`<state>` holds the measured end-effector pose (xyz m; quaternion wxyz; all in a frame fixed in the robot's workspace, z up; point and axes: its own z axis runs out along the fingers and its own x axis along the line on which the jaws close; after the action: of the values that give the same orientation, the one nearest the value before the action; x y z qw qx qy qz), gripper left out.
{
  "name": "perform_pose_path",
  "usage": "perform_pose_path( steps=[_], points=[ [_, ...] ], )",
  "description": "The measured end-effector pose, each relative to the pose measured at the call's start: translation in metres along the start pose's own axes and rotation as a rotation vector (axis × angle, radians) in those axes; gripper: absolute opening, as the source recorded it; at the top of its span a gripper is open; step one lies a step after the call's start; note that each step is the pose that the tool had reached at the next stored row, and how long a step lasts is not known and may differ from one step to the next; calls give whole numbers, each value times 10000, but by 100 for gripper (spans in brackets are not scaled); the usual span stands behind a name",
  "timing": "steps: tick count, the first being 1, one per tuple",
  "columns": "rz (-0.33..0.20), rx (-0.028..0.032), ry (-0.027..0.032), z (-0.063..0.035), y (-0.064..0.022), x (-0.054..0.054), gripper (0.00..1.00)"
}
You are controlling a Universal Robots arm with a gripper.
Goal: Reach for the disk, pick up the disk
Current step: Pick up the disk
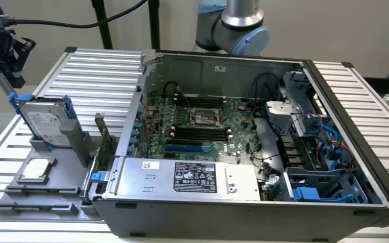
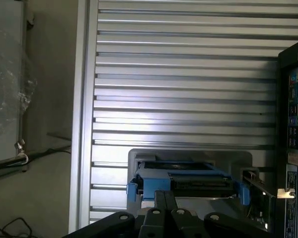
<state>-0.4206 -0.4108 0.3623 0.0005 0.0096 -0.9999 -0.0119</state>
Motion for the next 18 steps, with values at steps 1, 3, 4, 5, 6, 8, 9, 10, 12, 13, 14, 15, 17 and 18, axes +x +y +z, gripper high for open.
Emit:
perform_pose_path(
  steps=[1,3,4,5,6,8,9,10,12,13,14,15,17,18],
  points=[
    [-17,0,0,0,0,0,11],
    [-310,1,8,-1,0,1,11],
    [-490,1,12,0,0,1,11],
    [-669,1,16,0,0,1,11],
    [-856,1,21,0,0,1,11],
    [-1215,1,29,0,0,0,11],
    [-1400,1,33,0,0,0,11],
    [-1574,2,38,0,0,0,11],
    [-1950,2,47,0,0,0,11],
    [-2120,2,51,0,0,0,11],
    [-2310,2,55,0,0,0,11],
    [-2490,3,60,0,0,0,11],
    [-2844,2,68,0,0,0,11],
    [-3030,2,72,0,0,0,11]
  ],
)
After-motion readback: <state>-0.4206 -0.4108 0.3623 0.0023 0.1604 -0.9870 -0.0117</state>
